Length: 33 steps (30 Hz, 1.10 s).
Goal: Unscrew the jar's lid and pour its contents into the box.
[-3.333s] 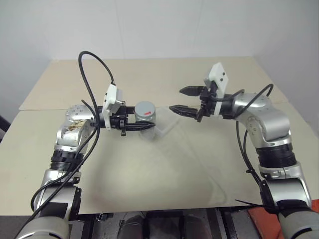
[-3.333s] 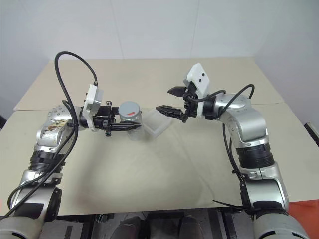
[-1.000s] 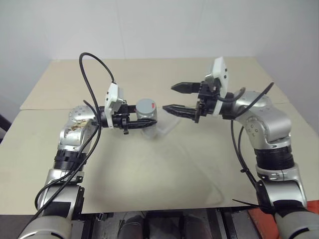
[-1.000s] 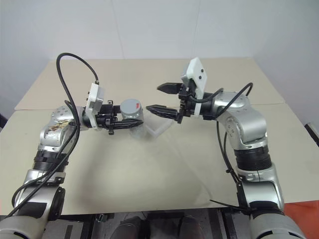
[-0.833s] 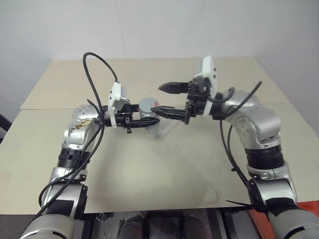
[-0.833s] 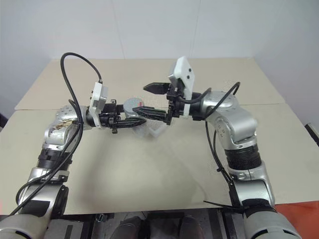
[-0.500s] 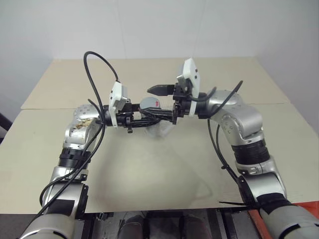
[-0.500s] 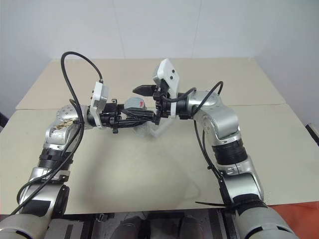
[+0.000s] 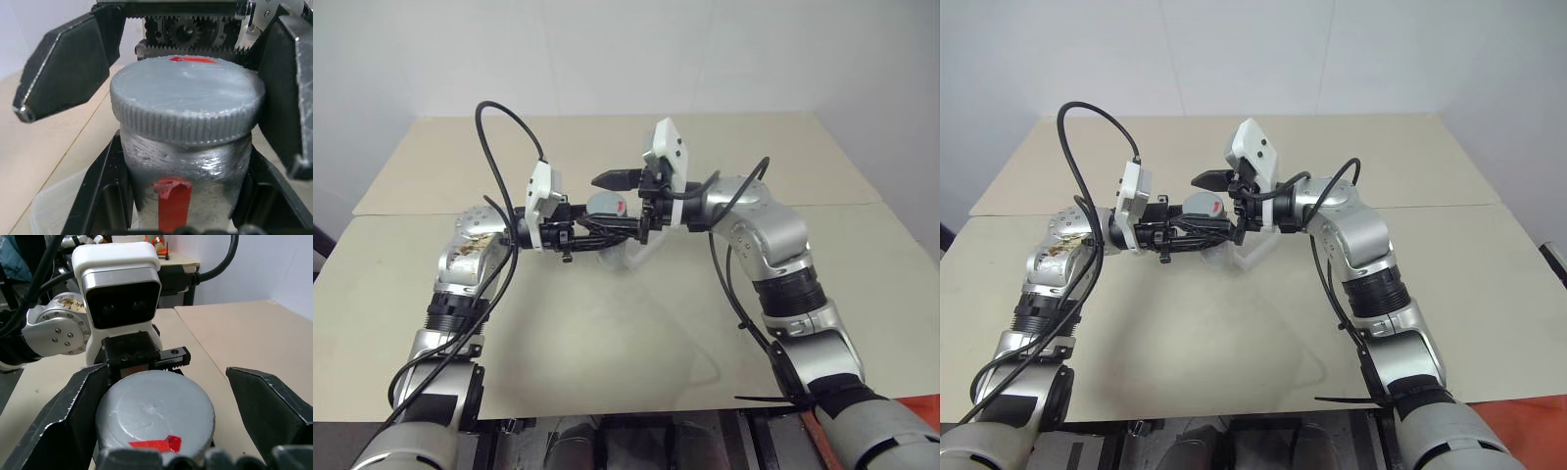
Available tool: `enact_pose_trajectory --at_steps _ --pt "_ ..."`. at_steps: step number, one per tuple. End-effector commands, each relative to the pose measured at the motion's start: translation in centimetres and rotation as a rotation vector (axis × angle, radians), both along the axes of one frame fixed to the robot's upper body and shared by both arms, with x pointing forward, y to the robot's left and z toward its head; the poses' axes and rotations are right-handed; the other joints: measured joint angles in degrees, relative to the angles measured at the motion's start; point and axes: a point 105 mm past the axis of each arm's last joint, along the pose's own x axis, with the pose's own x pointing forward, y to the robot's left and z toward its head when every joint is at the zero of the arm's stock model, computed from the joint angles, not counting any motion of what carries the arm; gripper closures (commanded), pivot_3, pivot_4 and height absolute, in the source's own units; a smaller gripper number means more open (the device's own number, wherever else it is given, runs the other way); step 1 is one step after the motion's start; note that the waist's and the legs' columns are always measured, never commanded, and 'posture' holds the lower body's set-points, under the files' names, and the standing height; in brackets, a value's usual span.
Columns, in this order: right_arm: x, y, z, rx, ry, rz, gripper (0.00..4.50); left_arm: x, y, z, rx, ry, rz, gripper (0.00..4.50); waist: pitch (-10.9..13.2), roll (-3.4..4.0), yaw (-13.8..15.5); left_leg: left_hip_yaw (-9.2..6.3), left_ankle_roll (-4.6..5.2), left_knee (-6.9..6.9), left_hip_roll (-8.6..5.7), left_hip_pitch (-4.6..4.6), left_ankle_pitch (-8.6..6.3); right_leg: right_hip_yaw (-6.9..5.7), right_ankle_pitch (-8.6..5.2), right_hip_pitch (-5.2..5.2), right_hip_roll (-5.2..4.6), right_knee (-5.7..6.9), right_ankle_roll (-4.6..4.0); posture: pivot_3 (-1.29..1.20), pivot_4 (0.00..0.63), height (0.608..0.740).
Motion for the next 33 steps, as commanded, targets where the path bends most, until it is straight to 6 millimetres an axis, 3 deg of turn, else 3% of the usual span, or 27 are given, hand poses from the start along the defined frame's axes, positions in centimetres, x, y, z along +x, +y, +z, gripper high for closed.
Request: enact_pose_trajectory --at_steps 1,22,33 --pt "-0.1 -0.1 1.5 0.020 -0.067 -0.011 0.06 -0.4 0.1 1.0 -0.008 -0.040 -0.010 2.45 0.00 0.00 0.01 0.00 0.00 0.00 0.00 0.00 0.00 0.00 0.00 0.00 0.00 0.00 0.00 0.00 0.150 0.740" --pt "2.2 -6.6 1.2 0.015 -0.061 -0.218 0.06 -0.8 0.5 0.9 0.005 -0.028 -0.012 2.45 0.00 0.00 0.13 -0.01 0.00 0.00 0.01 -0.01 0.00 0.00 0.00 0.00 0.00 -0.01 0.00 0.00 0.150 0.740" --pt "1.1 -8.9 1.4 0.035 -0.075 -0.249 0.06 -0.7 0.8 0.6 0.011 -0.016 -0.004 2.45 0.00 0.00 0.02 0.04 0.00 -0.02 0.02 0.00 0.00 0.02 0.00 0.00 0.00 -0.02 0.00 0.00 0.150 0.740"
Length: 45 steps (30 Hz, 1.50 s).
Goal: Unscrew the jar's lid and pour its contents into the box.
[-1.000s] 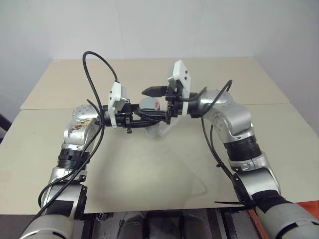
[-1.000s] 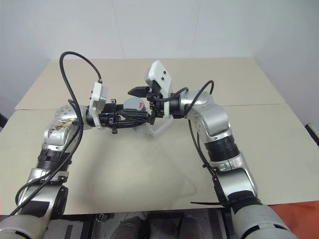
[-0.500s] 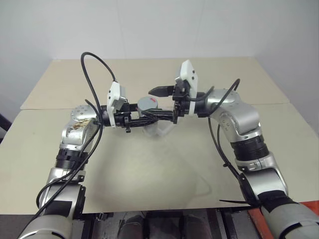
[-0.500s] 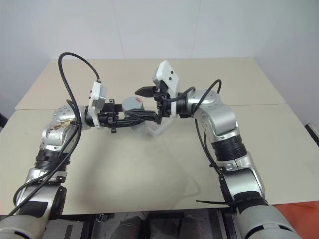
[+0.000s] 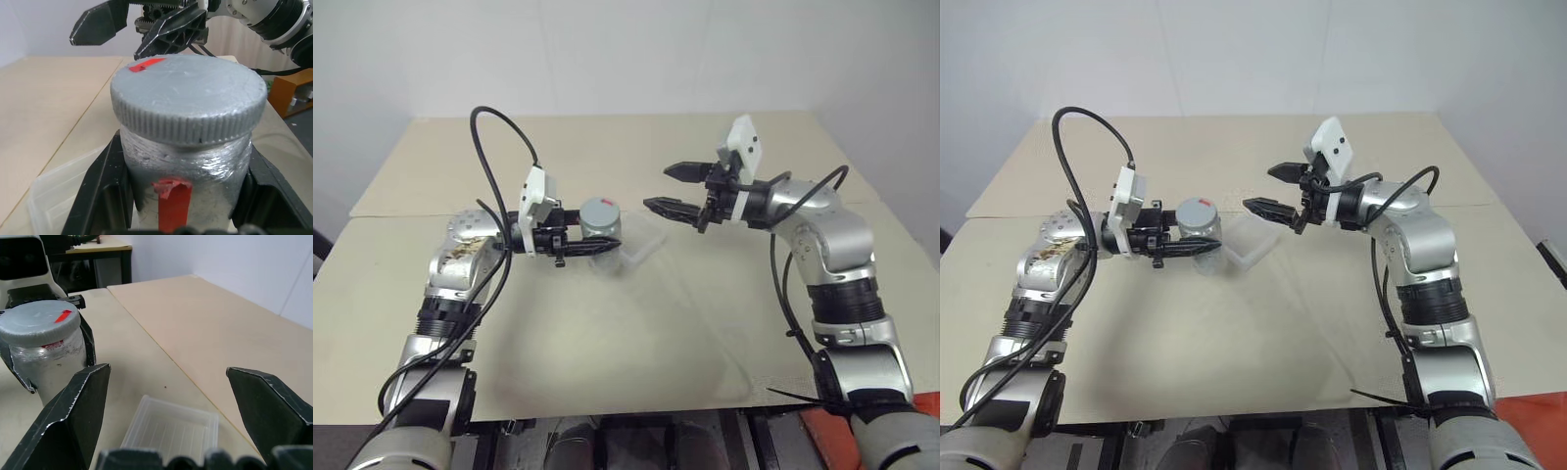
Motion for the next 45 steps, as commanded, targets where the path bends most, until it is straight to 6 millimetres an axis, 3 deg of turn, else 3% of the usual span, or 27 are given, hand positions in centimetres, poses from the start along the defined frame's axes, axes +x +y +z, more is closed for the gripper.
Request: enact_pose_trajectory --at_steps 1,5,9,14,21,30,45 --pt "-1.8 -0.2 2.0 0.024 -0.072 0.052 0.06 -0.1 -0.1 1.1 -0.016 -0.037 -0.009 2.45 0.00 0.00 0.15 0.00 0.00 0.00 0.00 0.00 0.00 0.00 0.00 0.00 0.00 0.00 0.00 0.00 0.150 0.740" --pt "-3.7 1.2 2.5 0.042 -0.069 0.141 0.06 0.3 -0.2 1.1 -0.017 -0.037 0.001 2.45 0.00 0.00 0.28 -0.01 0.01 0.01 0.00 -0.01 0.00 0.00 0.00 0.00 0.00 0.00 0.00 0.00 0.150 0.740" --pt "-5.2 3.9 2.5 0.046 -0.076 0.222 0.06 0.6 -0.7 1.2 -0.024 -0.040 -0.006 2.45 0.00 0.00 0.23 -0.02 0.01 0.01 0.00 0.00 0.00 0.00 0.00 0.01 0.00 0.01 0.00 0.00 0.150 0.740" --pt "-4.4 6.3 1.8 0.003 -0.081 0.197 0.06 0.5 -0.9 1.4 -0.025 -0.044 -0.017 2.45 0.00 0.00 0.24 -0.02 0.01 0.03 -0.02 0.00 0.00 0.00 0.00 0.01 0.00 0.02 0.00 0.00 0.150 0.740" --pt "-3.9 7.9 2.3 0.012 -0.099 0.185 0.06 0.4 -0.6 1.3 -0.019 -0.043 -0.019 2.45 0.00 0.00 0.29 -0.05 0.01 0.02 -0.03 -0.01 0.00 -0.02 0.00 0.00 0.00 0.02 0.00 0.00 0.150 0.740" --pt "-3.0 7.5 2.1 0.016 -0.080 0.154 0.06 0.2 -0.3 1.3 -0.017 -0.046 -0.009 2.45 0.00 0.00 0.11 -0.04 0.00 0.02 -0.03 -0.01 0.00 -0.02 0.00 0.00 0.00 0.02 0.00 0.00 0.150 0.740" --pt "-2.4 3.5 2.2 0.001 -0.087 0.089 0.06 0.2 -0.3 1.4 -0.018 -0.046 -0.012 2.45 0.00 0.00 0.27 -0.05 0.01 0.02 -0.03 -0.01 0.00 -0.02 0.00 0.01 0.00 0.01 0.00 0.00 0.150 0.740"
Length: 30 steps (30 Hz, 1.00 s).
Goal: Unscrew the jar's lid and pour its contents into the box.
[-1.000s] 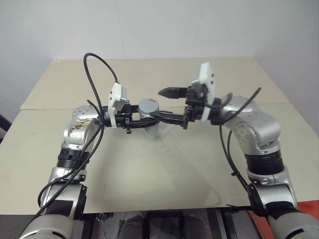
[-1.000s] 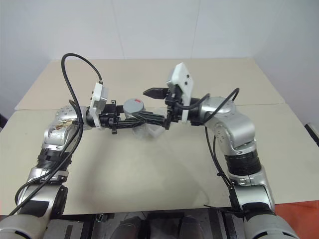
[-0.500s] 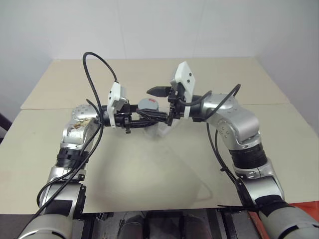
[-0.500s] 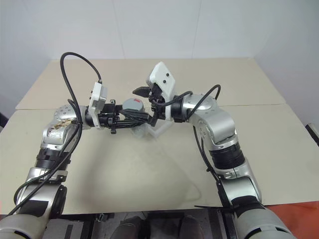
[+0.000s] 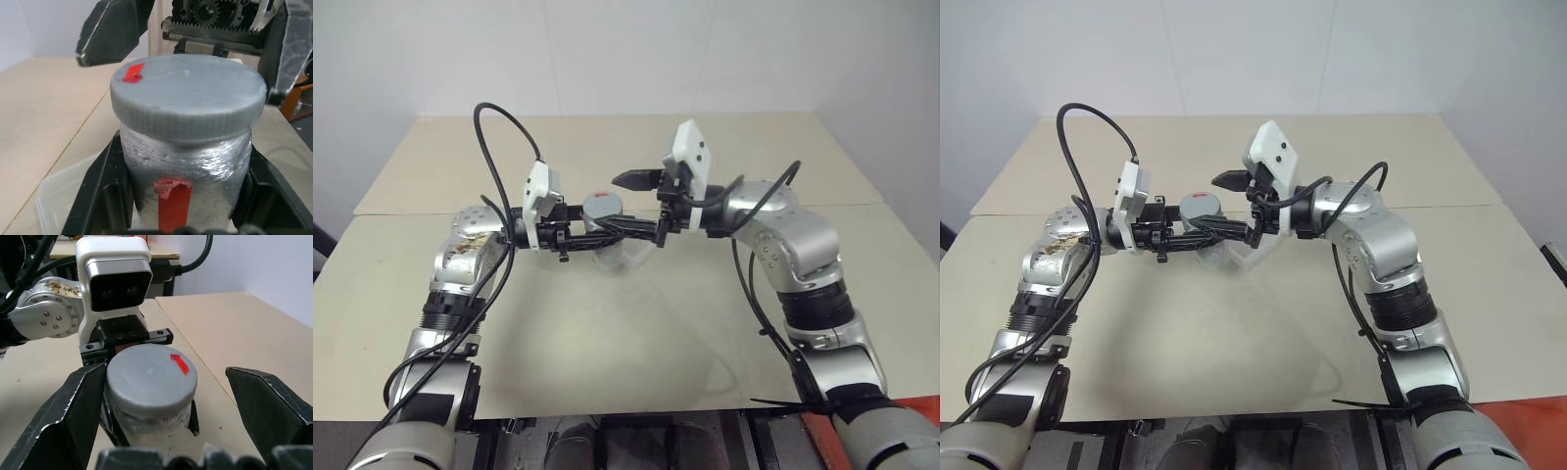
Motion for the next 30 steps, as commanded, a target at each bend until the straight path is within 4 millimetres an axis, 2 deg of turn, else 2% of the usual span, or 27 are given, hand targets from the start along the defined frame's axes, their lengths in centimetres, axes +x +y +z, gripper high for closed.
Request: enact_pose_trajectory --at_steps 1,8,14,19,23,30 --pt "0.6 -2.4 1.7 0.044 -0.067 -0.079 0.06 -0.6 0.0 1.0 -0.005 -0.051 -0.031 2.45 0.00 0.00 0.01 0.00 0.00 0.00 0.00 0.00 0.00 0.00 0.00 0.00 0.00 0.00 0.00 0.00 0.150 0.740" --pt "0.5 -4.2 1.8 0.047 -0.075 -0.114 0.06 -0.6 0.1 1.0 -0.002 -0.052 -0.028 2.45 0.00 0.00 0.04 0.01 0.00 0.00 0.00 0.00 0.00 0.01 0.00 0.00 0.00 -0.01 0.00 0.00 0.150 0.740" --pt "-0.2 -4.7 2.0 0.044 -0.093 -0.096 0.06 -0.3 0.1 1.1 -0.005 -0.054 -0.022 2.45 0.00 0.00 -0.04 0.02 0.00 0.00 0.01 0.00 0.00 0.01 0.00 0.00 0.00 -0.01 0.00 0.00 0.150 0.740" --pt "-1.4 -3.7 2.7 0.061 -0.105 -0.034 0.06 0.0 -0.2 1.2 -0.009 -0.056 -0.018 2.45 0.00 0.00 0.02 0.01 0.00 0.00 0.01 0.00 0.00 0.01 0.00 0.00 0.00 -0.01 0.00 0.00 0.150 0.740" --pt "-2.2 -2.0 2.7 0.059 -0.108 0.015 0.06 0.1 -0.6 1.1 -0.016 -0.057 -0.023 2.45 0.00 0.00 0.01 0.01 0.00 0.00 0.01 0.00 0.00 0.01 0.00 0.00 0.00 -0.01 0.00 0.00 0.150 0.740" --pt "-1.8 0.4 2.9 0.053 -0.104 0.013 0.06 0.1 -0.8 1.0 -0.020 -0.060 -0.028 2.45 0.00 0.00 -0.03 0.01 0.00 0.00 0.00 0.00 0.00 0.01 0.00 0.00 0.00 0.00 0.00 0.00 0.150 0.740"
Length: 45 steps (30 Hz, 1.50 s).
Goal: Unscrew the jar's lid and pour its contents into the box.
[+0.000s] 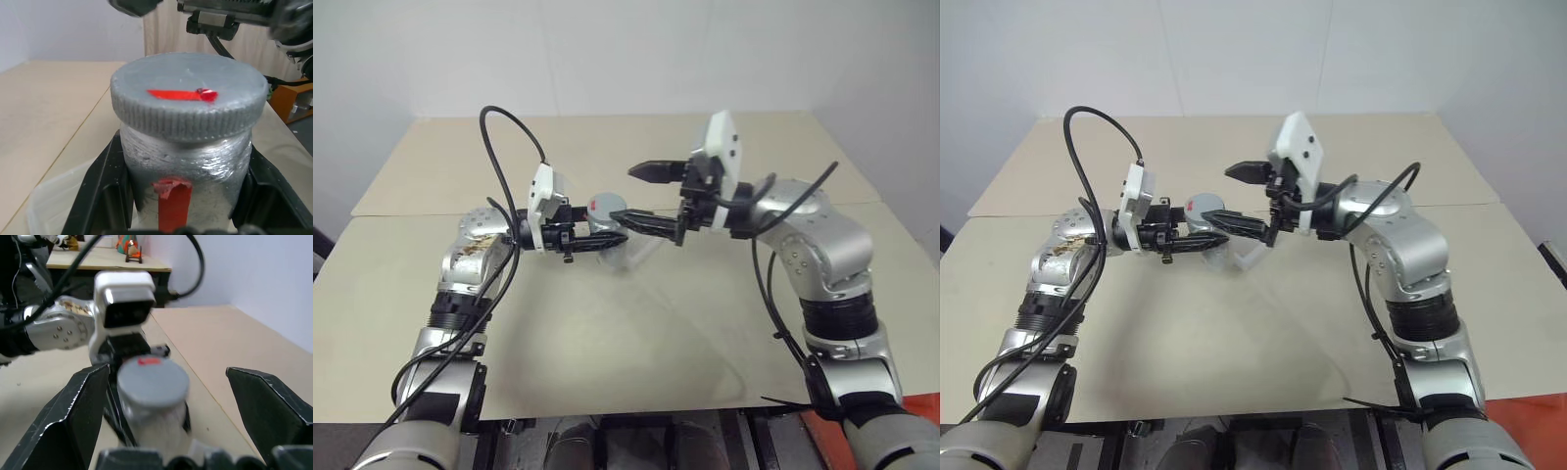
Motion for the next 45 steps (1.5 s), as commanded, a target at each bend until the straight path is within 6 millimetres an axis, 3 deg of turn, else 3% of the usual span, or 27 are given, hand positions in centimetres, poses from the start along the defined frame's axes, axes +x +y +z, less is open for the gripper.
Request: enact_pose_trajectory --at_steps 1,13,24,45 --pt "-0.2 1.0 1.2 0.009 -0.043 -0.002 0.06 -0.1 -0.2 1.4 -0.003 -0.060 -0.009 2.45 0.00 0.00 0.00 0.01 0.00 0.00 0.00 0.00 0.00 0.00 0.00 0.00 0.00 0.00 0.00 0.00 0.150 0.740" --pt "0.4 2.5 0.2 -0.013 -0.023 0.003 0.06 -0.3 0.1 1.4 -0.002 -0.064 -0.002 2.45 0.00 0.00 -0.02 -0.01 0.00 0.00 -0.01 0.00 0.00 -0.01 0.00 0.00 0.00 0.00 0.00 0.00 0.150 0.740" --pt "1.1 2.3 0.2 -0.005 -0.009 -0.017 0.06 -0.4 0.3 1.4 0.003 -0.065 0.000 2.45 0.00 0.00 -0.04 -0.01 0.00 0.00 -0.01 0.00 0.00 -0.01 0.00 0.00 0.00 0.00 0.00 0.00 0.150 0.740" --pt "0.6 2.6 0.0 -0.002 -0.015 0.015 0.06 -0.6 0.5 1.4 0.015 -0.067 0.001 2.45 0.00 0.00 -0.04 -0.01 0.00 0.00 0.00 0.00 0.00 -0.01 0.00 0.00 0.00 0.00 0.00 0.00 0.150 0.740"
